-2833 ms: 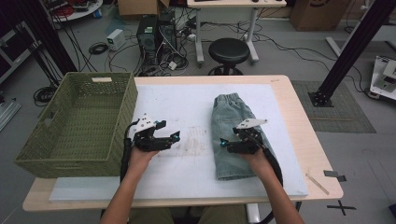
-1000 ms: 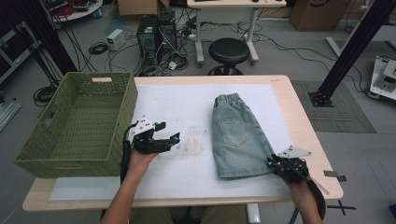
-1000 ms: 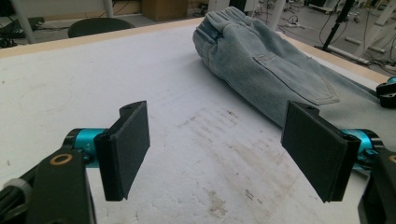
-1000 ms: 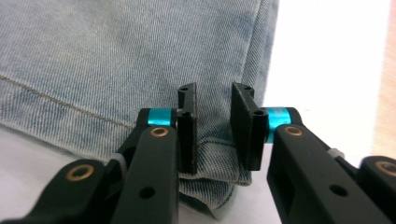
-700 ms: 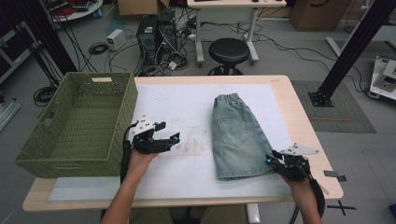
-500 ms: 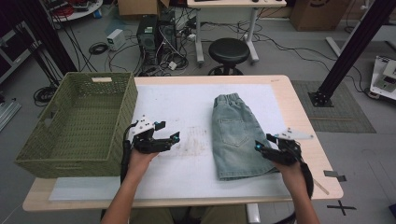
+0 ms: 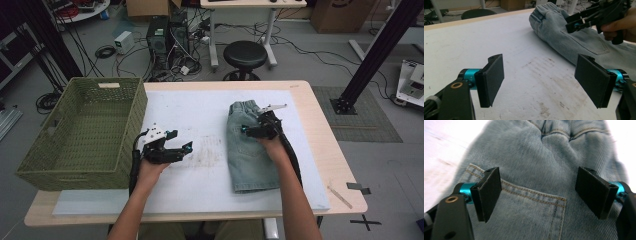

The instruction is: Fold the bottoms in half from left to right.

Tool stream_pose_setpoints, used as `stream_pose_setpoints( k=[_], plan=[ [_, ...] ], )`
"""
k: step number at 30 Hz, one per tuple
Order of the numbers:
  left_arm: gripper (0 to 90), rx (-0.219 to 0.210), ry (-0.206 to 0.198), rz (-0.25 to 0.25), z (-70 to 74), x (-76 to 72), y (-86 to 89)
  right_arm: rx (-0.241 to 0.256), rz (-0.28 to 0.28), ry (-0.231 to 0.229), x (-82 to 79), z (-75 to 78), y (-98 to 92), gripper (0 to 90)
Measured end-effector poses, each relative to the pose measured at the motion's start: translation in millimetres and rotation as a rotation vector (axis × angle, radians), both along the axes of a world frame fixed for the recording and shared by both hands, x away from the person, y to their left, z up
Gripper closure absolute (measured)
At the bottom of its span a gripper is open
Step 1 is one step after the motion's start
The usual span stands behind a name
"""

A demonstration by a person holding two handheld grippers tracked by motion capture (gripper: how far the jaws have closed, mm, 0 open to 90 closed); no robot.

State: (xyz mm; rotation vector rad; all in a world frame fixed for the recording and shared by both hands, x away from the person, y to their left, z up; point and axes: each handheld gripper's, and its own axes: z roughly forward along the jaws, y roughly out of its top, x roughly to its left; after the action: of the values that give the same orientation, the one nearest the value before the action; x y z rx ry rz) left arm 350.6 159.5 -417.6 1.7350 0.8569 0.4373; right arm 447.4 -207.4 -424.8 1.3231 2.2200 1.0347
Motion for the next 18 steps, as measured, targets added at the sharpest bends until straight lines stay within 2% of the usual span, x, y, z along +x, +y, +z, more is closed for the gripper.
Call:
stream_pose_setpoints(
  k=[6, 8, 10, 14, 16, 18],
  plan=[
    [23.8, -0.002, 0.005, 0.004, -0.8, 1.2, 0.9, -0.078, -0.003, 0.040, 6.4, -13.7, 4.9, 21.1],
    [23.8, 0.002, 0.005, 0.000, -0.5, 0.7, 0.4, -0.068, -0.004, 0.044, 6.0, -12.1, 4.2, 21.1],
    [23.8, -0.003, 0.008, -0.002, -0.4, 0.8, 0.6, -0.022, -0.008, 0.039, 1.8, -4.3, -0.4, 21.1],
    [23.8, -0.026, 0.018, 0.000, -0.9, 1.6, 0.9, 0.056, 0.013, -0.044, -19.1, 15.0, -18.2, 21.1],
    [23.8, -0.037, 0.016, -0.001, -0.6, 1.7, 1.0, 0.067, 0.013, -0.067, -28.6, 20.7, -27.5, 21.0],
    [23.8, -0.065, 0.015, 0.004, -0.1, 1.8, 1.6, 0.039, 0.009, -0.084, -38.5, 23.7, -37.2, 21.0]
  ],
)
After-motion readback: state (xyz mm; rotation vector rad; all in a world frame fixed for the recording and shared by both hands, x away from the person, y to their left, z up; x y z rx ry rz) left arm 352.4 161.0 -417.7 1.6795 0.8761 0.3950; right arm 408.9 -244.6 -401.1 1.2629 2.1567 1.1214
